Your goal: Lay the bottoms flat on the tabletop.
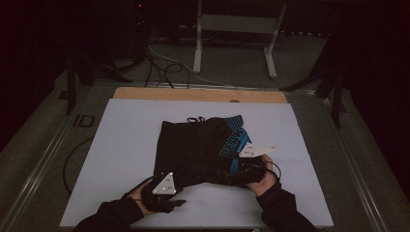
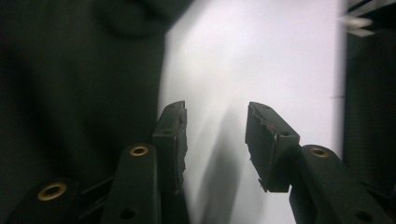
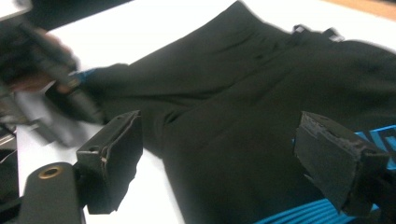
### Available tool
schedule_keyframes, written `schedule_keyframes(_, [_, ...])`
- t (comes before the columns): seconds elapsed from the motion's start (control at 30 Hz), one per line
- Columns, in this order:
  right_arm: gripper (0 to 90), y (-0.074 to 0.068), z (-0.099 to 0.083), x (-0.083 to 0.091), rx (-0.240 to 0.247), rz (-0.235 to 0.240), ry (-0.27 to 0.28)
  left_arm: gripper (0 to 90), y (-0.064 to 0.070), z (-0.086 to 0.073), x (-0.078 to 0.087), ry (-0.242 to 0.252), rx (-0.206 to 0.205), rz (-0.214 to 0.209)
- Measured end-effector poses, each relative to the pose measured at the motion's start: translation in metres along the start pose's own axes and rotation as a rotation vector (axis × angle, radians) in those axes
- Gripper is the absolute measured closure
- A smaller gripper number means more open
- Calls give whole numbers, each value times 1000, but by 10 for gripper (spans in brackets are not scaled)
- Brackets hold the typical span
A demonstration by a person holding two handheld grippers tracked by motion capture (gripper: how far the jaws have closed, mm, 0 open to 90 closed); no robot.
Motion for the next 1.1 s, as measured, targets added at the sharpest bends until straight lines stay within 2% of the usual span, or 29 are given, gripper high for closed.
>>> schedule_keyframes(0.07, [161, 0, -3, -4, 5, -4, -13, 595, -8, -2, -2, -19, 10, 27])
schedule_keyframes(0.13, [161, 1, -4, -4, 1, -8, -21, 596, -11, -1, -3, -14, 8, 27])
schedule_keyframes(0.27, [161, 8, -2, 0, 7, -35, -7, 600, -20, 1, -4, -12, 8, 90])
schedule_keyframes(0.33, [161, 11, -1, 3, -5, -41, 3, 664, -23, 0, -3, -15, -2, 113])
schedule_keyframes(0.37, [161, 15, -1, 5, -5, -52, 4, 804, -25, -1, -1, -26, -10, 132])
schedule_keyframes(0.4, [161, 16, -1, 6, -11, -56, 5, 855, -26, -2, 0, -27, -13, 140])
schedule_keyframes(0.43, [161, 16, -1, 6, -11, -56, 5, 855, -28, -3, 1, -26, -15, 144])
schedule_keyframes(0.47, [161, 18, -1, 8, -10, -58, 12, 900, -28, -4, 2, -27, -17, 153])
schedule_keyframes(0.53, [161, 18, -1, 8, -10, -58, 12, 900, -27, -4, 2, -34, -30, 160])
schedule_keyframes(0.57, [161, 19, -1, 9, -12, -57, 14, 900, -24, -4, 3, -45, -47, 160])
schedule_keyframes(0.67, [161, 26, 2, 16, -25, -74, 30, 900, -17, -2, 11, -4, -36, 116])
schedule_keyframes(0.7, [161, 26, 2, 16, -25, -74, 30, 900, -15, 0, 15, 16, -32, 112])
schedule_keyframes(0.73, [161, 26, 2, 16, -25, -74, 30, 900, -15, 0, 15, 16, -32, 112])
schedule_keyframes(0.77, [161, 27, 2, 17, -24, -74, 31, 900, -6, 3, 25, 66, -33, 90])
schedule_keyframes(0.87, [163, 31, 4, 21, -37, -84, 45, 900, 10, 10, 45, 138, -53, 72])
schedule_keyframes(0.9, [163, 31, 4, 21, -37, -84, 45, 900, 10, 10, 45, 138, -53, 72])
schedule_keyframes(1.1, [162, 31, 5, 23, -37, -87, 45, 900, 30, 14, 69, 182, -109, 64])
Point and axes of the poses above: each handheld gripper's, and its own axes: x roughly backward along the jaws, z roughly out of its top, y roughly to its right, the point moved 7 cm from there along -x, roughly forward along the jaws, and after that the axes turned 15 degrees about -z, right-handed, at the moved point
